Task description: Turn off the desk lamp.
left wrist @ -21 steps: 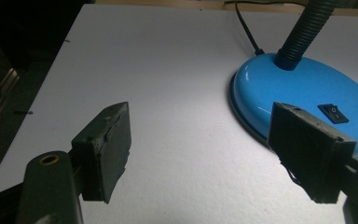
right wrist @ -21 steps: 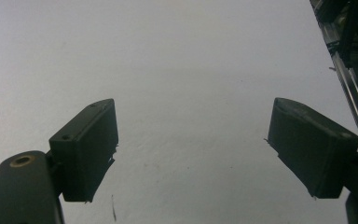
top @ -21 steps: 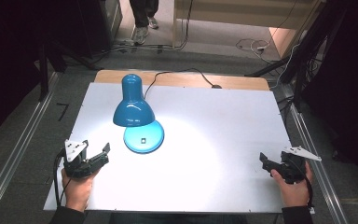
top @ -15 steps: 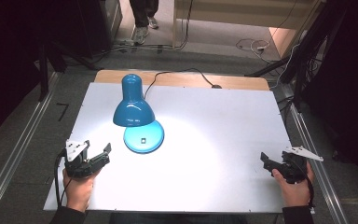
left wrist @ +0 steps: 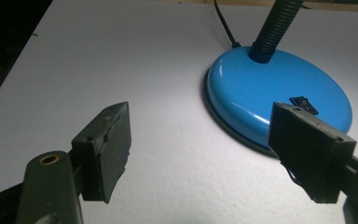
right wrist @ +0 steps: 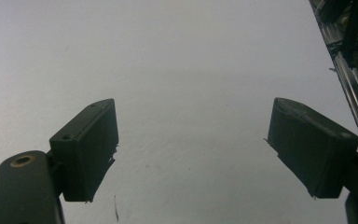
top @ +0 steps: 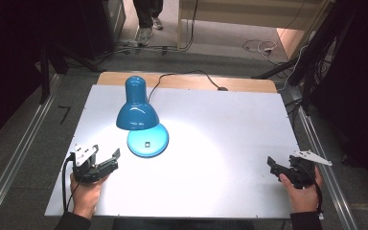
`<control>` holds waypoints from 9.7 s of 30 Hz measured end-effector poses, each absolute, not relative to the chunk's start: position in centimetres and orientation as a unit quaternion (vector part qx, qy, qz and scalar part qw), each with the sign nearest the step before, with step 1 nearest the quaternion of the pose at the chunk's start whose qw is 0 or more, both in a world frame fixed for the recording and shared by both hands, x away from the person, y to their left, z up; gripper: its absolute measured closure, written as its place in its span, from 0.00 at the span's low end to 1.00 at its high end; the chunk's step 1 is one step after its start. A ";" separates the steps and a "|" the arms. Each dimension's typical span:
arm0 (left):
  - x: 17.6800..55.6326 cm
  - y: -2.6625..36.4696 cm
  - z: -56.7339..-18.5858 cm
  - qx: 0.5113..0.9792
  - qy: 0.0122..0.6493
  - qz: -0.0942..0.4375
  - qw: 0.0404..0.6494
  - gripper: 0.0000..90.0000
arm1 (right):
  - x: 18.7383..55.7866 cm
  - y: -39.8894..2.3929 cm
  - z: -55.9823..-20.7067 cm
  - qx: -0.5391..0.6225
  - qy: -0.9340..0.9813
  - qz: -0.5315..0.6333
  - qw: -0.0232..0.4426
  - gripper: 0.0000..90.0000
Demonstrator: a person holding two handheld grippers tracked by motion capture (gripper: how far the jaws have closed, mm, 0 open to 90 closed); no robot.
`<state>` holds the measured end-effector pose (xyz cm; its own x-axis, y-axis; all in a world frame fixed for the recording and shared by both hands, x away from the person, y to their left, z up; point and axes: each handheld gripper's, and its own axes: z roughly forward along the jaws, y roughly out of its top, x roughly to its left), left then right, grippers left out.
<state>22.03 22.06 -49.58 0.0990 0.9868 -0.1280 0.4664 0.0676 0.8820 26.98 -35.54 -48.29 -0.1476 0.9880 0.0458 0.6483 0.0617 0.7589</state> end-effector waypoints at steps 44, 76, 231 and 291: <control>23.2 19.1 -49.7 0.638 0.569 0.302 0.422 0.25 | 26.9 -35.5 -48.2 0.598 0.681 0.335 0.257 0.17; 24.1 17.1 -49.8 0.651 0.556 0.294 0.425 0.24 | 26.9 -35.5 -48.2 0.596 0.681 0.338 0.257 0.17; 28.5 14.5 -50.6 0.662 0.555 0.269 0.426 1.00 | 27.0 -35.7 -48.2 0.591 0.682 0.343 0.262 0.18; 25.6 20.2 -49.0 0.621 0.582 0.293 0.437 0.35 | 26.7 -35.9 -48.2 0.596 0.680 0.339 0.261 0.18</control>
<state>25.56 20.16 -49.01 0.1524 0.9776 -0.1450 0.4664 0.0582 0.8826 26.73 -35.88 -48.23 -0.1533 0.9870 0.0490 0.6328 0.0599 0.7720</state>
